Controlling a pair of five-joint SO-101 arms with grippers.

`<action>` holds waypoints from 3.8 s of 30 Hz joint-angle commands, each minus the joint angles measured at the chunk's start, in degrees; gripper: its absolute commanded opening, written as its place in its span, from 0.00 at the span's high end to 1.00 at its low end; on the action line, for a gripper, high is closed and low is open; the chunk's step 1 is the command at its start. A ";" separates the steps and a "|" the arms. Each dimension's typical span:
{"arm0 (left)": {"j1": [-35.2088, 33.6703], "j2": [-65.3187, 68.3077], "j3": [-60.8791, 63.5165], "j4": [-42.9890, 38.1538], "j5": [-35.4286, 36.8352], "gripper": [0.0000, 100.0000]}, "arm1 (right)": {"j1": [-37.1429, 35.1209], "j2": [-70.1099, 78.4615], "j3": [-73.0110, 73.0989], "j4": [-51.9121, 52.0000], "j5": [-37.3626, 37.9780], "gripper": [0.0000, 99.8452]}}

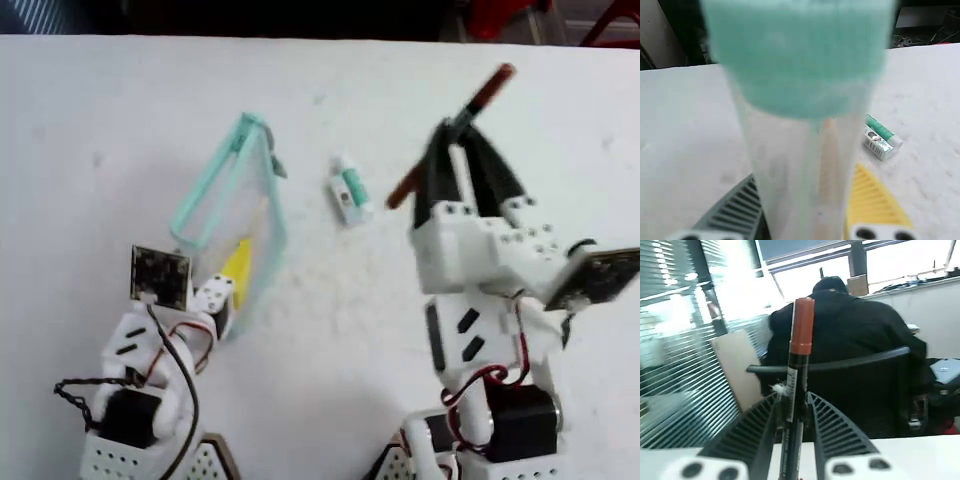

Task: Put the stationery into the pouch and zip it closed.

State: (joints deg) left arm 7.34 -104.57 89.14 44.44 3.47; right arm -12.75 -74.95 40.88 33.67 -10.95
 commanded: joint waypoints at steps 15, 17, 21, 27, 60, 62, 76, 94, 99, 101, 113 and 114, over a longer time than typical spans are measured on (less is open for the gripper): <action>6.11 0.13 -0.70 -0.97 -3.16 0.81 | -27.38 23.60 -18.20 -12.09 13.27 0.98; 6.11 0.13 -0.70 -0.97 -3.16 0.81 | -29.49 26.59 -20.57 -12.09 13.27 0.98; 5.67 0.13 -0.70 -1.05 -3.16 0.81 | -30.99 30.55 -21.71 -12.00 13.27 0.98; 5.67 0.13 -0.79 -1.05 -3.16 0.81 | -31.34 31.34 -18.02 -5.85 13.27 0.98; -2.33 0.13 -5.36 12.84 -1.05 0.70 | -28.79 26.33 -7.12 -6.64 13.36 0.98; -1.80 0.13 -5.45 12.84 -1.41 0.71 | -29.49 27.38 -7.30 -6.81 13.54 0.98; -0.66 0.13 -9.76 13.10 -1.49 0.78 | -32.84 33.19 -7.38 -6.37 13.80 0.98; 4.79 0.13 -9.41 12.75 -1.14 0.79 | -32.92 30.02 -12.66 2.86 13.71 0.78; 4.70 0.13 -8.62 12.75 -1.14 0.79 | -29.23 22.02 -17.58 6.81 13.80 0.78; 4.70 0.13 -8.18 12.75 -1.14 0.79 | -27.65 18.15 -19.08 8.57 13.80 0.78; 4.70 0.13 -7.74 12.66 -1.14 0.79 | -31.69 -6.29 -20.04 24.31 18.99 0.78; 4.70 0.13 -7.74 12.13 -1.14 0.79 | -33.63 -7.43 -20.04 25.63 18.99 0.78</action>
State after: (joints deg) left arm 11.21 -104.57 82.37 57.45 2.51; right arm -42.55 -79.60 22.68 56.18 7.25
